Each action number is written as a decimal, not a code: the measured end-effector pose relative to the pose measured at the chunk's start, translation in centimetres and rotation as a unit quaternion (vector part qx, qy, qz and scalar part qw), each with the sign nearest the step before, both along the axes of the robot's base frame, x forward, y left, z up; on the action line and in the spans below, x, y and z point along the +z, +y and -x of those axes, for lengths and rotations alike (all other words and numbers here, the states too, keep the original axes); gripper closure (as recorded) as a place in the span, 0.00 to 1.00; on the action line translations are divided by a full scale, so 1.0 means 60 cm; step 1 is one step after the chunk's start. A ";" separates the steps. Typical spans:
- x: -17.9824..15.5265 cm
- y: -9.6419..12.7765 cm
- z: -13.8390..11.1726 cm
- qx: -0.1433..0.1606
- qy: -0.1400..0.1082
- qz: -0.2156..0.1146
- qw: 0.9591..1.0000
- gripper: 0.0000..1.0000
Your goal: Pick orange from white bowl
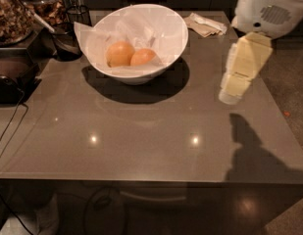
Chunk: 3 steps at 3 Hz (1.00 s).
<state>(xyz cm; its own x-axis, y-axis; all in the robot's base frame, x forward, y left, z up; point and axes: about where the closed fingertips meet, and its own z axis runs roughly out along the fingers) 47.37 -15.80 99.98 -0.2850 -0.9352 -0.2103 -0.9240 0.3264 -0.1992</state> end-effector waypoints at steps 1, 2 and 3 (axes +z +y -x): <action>-0.002 0.069 -0.030 0.032 0.013 -0.001 0.999 0.00; 0.001 0.078 -0.041 0.034 0.000 -0.007 0.999 0.00; 0.007 0.113 -0.076 0.031 0.001 -0.038 0.999 0.00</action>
Offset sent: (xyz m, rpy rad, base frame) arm 0.0162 0.0371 -0.0011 0.0012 0.0240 0.0576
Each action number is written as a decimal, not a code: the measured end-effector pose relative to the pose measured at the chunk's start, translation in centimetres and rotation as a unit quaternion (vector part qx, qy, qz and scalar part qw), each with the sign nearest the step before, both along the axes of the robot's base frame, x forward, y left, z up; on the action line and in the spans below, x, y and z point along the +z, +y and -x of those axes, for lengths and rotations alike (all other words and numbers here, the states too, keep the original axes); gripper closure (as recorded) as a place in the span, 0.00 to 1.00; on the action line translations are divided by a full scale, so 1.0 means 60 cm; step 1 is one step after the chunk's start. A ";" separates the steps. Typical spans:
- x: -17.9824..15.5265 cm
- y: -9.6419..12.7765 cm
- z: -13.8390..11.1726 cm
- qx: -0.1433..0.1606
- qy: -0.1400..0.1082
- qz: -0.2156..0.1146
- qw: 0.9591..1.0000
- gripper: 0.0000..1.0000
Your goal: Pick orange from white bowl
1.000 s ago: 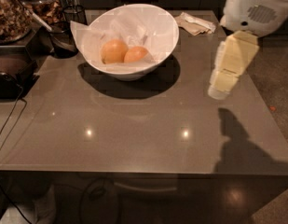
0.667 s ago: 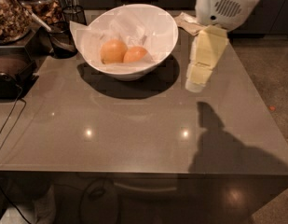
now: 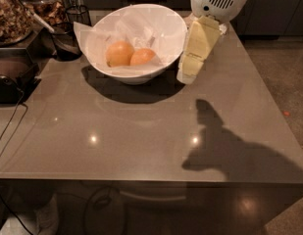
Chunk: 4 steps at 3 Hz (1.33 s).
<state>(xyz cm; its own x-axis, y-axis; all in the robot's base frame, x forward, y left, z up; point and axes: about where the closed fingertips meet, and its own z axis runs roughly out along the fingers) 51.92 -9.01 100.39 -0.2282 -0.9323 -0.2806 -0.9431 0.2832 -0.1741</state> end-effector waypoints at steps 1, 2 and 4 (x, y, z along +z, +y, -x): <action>-0.009 0.114 -0.112 0.006 0.026 -0.025 0.999 0.00; -0.003 0.131 -0.126 0.009 0.010 -0.037 0.999 0.00; -0.009 0.158 -0.196 -0.017 0.025 -0.087 0.996 0.00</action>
Offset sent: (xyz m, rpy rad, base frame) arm 0.0787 0.0940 -0.0236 -0.0354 0.2203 0.0301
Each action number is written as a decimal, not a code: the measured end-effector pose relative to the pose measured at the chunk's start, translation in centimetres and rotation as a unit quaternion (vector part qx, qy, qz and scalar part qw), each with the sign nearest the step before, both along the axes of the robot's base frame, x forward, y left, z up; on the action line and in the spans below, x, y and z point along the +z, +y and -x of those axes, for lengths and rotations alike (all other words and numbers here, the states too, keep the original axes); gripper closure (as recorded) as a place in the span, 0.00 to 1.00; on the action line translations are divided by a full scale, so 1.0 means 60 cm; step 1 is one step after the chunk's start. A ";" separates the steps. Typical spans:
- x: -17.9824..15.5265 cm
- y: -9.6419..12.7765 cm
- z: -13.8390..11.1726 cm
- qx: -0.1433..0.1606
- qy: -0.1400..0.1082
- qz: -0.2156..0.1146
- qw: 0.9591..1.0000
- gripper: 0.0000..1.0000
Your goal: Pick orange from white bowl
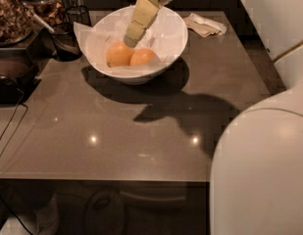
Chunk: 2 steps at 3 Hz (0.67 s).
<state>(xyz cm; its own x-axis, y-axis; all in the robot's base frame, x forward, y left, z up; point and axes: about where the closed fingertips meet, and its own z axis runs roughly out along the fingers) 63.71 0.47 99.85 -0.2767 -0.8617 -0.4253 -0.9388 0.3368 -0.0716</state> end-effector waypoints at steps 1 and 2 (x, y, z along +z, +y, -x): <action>-0.010 0.008 -0.031 -0.016 0.011 -0.014 1.000 0.08; -0.037 0.005 -0.051 -0.037 0.031 -0.016 0.999 0.21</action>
Offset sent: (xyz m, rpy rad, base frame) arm 0.0262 -0.0161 -0.0382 -0.0203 0.1815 -0.1076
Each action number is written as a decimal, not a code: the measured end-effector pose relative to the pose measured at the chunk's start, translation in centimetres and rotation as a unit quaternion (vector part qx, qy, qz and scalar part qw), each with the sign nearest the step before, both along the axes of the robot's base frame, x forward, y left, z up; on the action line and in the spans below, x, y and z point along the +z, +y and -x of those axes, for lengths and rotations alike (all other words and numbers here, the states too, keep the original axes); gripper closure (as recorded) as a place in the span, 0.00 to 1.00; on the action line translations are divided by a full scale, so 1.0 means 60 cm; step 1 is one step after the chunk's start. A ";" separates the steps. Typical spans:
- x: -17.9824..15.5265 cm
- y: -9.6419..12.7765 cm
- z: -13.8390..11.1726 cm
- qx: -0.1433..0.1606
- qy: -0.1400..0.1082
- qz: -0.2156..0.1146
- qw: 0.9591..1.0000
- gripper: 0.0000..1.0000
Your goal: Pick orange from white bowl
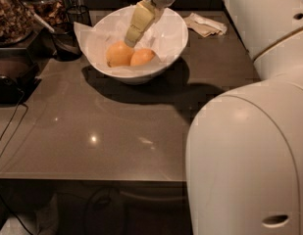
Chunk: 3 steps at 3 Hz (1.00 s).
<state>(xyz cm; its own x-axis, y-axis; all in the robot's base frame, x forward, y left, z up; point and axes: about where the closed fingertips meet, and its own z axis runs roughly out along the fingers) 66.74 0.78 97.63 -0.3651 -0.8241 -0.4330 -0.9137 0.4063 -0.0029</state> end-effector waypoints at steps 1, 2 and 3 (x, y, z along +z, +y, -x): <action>-0.032 -0.012 -0.008 -0.025 0.019 0.011 0.999 0.28; -0.057 -0.017 -0.010 -0.041 0.034 0.022 0.998 0.26; -0.075 -0.013 -0.012 -0.048 0.044 0.036 0.997 0.27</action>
Offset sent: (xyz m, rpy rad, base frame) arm -0.0154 -0.0282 -0.0504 -0.1180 0.1647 -0.1073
